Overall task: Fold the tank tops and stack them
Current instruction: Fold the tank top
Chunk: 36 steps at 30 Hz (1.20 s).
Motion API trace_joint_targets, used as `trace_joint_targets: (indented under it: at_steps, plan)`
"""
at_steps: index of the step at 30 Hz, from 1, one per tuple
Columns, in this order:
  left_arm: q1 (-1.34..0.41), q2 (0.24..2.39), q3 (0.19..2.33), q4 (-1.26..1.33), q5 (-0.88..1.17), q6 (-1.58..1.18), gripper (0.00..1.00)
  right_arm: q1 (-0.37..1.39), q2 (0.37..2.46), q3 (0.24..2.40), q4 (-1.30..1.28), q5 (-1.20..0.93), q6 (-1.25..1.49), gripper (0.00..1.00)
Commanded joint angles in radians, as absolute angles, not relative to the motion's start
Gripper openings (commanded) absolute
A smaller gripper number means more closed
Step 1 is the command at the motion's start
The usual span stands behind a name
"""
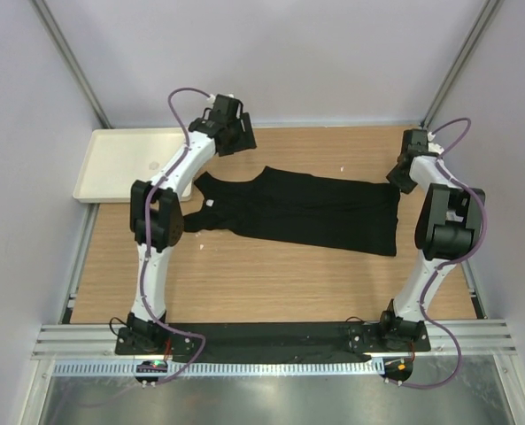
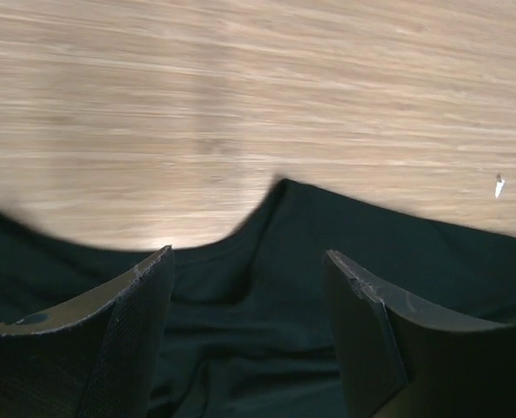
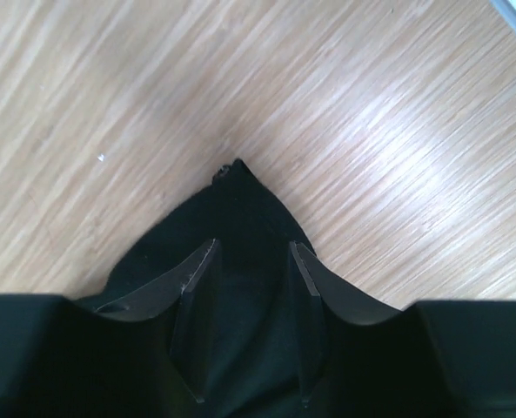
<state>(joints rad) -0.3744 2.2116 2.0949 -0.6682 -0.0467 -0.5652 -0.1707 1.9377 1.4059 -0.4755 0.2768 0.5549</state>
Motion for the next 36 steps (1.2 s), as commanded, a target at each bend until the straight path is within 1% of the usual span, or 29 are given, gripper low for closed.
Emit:
trace_joint_targets:
  at_steps: [1,6,12,18,19,21,26,29,36]
  plan:
    - [-0.374,2.296,2.178,-0.658,0.024,-0.572,0.70,-0.189,1.923,1.468,-0.440,0.265,0.560,0.43]
    - [-0.390,2.377,2.221,-0.634,0.070,-0.578,0.69,-0.192,2.005,1.555,-0.462,0.261,0.557,0.43]
    - [-0.399,2.425,2.241,-0.598,0.110,-0.578,0.70,-0.199,2.094,1.626,-0.477,0.239,0.552,0.44]
    - [-0.417,2.451,2.275,-0.592,0.118,-0.588,0.70,-0.199,2.128,1.614,-0.483,0.221,0.563,0.42]
    - [-0.419,2.456,2.276,-0.588,0.115,-0.589,0.70,-0.199,2.128,1.609,-0.479,0.221,0.564,0.40]
    - [-0.425,2.459,2.284,-0.584,0.117,-0.594,0.70,-0.199,2.131,1.601,-0.472,0.222,0.569,0.27]
    - [-0.428,2.502,2.333,-0.581,0.114,-0.595,0.70,-0.199,2.135,1.600,-0.466,0.222,0.572,0.05]
    - [-0.428,2.532,2.371,-0.589,0.113,-0.603,0.70,-0.199,2.134,1.594,-0.459,0.221,0.575,0.01]
    - [-0.430,2.581,2.424,-0.650,0.083,-0.618,0.67,-0.199,2.117,1.574,-0.446,0.222,0.580,0.01]
